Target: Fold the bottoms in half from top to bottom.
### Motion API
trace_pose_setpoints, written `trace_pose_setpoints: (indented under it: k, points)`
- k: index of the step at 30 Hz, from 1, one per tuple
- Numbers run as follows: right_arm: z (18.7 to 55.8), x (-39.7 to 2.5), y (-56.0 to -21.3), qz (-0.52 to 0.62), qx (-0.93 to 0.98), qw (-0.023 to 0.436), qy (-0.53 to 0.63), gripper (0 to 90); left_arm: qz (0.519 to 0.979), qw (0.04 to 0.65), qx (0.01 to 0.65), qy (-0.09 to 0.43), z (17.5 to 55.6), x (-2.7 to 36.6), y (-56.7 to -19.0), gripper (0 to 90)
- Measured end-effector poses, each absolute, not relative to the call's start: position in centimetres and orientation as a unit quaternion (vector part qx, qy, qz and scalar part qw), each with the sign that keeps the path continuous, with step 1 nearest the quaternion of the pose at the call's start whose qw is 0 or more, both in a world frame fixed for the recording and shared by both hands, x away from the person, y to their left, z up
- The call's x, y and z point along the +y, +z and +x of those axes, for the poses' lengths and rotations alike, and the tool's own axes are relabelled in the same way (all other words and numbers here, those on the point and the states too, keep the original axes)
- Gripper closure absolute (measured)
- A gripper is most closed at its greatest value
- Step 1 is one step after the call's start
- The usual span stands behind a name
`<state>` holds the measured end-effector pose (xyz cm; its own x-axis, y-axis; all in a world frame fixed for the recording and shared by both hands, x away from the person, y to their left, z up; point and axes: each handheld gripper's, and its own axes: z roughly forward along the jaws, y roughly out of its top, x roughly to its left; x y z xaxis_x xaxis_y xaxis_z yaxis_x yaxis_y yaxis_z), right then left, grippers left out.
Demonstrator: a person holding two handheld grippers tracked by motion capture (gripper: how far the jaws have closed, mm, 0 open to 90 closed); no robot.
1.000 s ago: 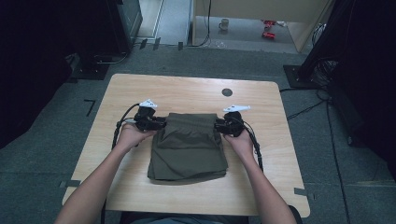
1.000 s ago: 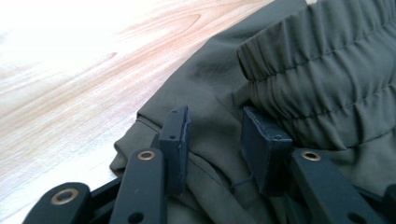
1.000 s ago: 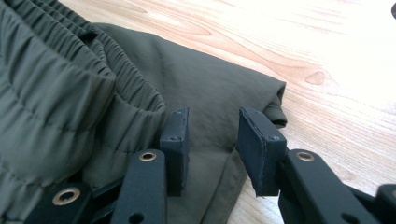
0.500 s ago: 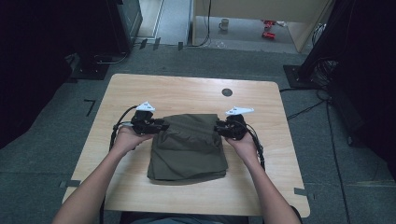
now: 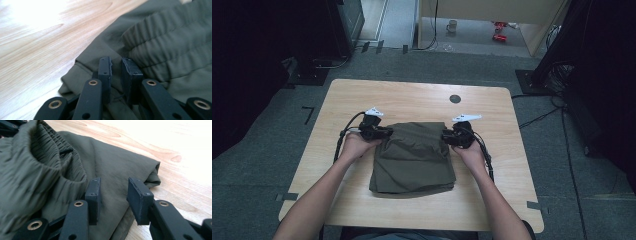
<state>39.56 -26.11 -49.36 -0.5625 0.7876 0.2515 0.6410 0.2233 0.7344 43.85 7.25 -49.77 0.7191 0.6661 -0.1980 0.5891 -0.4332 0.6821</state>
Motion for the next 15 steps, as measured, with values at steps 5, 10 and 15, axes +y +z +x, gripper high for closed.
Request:
trace_pose_setpoints:
  k: [5,10,15]
  points:
    - [40.1,-25.7,-50.0,0.464,0.775,0.076,0.423,58.4,0.843,0.385,0.373,0.039,43.8,7.2,-49.9,73.1]
    - [39.2,-25.9,-48.9,0.443,0.77,0.048,0.457,54.6,0.846,0.397,0.356,0.028,42.2,8.2,-48.3,62.8]
    - [37.2,-25.5,-47.6,0.409,0.785,0.05,0.463,51.9,0.851,0.405,0.332,0.024,40.1,8.6,-47.1,56.9]
